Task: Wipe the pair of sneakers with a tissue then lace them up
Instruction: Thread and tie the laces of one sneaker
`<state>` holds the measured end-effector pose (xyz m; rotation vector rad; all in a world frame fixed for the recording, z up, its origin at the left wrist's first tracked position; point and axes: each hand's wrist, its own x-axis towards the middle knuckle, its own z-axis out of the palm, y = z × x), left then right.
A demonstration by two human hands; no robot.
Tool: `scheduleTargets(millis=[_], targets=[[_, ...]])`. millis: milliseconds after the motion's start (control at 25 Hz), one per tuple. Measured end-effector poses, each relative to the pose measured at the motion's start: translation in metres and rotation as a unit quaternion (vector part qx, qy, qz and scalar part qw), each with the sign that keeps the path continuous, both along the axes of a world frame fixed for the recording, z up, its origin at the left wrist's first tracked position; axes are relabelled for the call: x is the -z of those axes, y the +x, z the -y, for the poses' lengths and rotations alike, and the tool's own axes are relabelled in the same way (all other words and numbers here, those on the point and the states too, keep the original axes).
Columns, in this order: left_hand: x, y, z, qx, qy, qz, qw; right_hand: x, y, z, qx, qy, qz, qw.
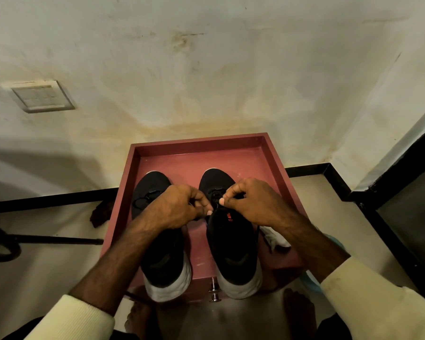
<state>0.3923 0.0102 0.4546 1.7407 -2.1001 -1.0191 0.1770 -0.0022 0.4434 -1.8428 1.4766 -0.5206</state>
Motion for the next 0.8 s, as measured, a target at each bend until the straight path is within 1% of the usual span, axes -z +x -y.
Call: scheduleTargets(millis=[200,400,560,800], targets=[[0.0002,0.0009,0.0004,-0.009,0.006,-0.029,1.000,0.0016,0.0012,0.0003,-0.002,-0.002,-0.019,1.000],[-0.0030,0.0007,0.0000,0.007,0.012,-0.045,0.999,-0.0019,0.0018,-0.0003,-0.001,0.011,-0.005,1.000],[-0.0026,-0.0028,-0.0015,0.028,-0.006,-0.026,0.999,-0.0047,0.0006,-0.0018,-0.006,0.017,-0.003,1.000],[-0.0004,-0.0016,-0.0016,0.042,-0.025,-0.022,0.999,0.0004,-0.0015,0.0005,-0.026,0.028,-0.013,0.999]])
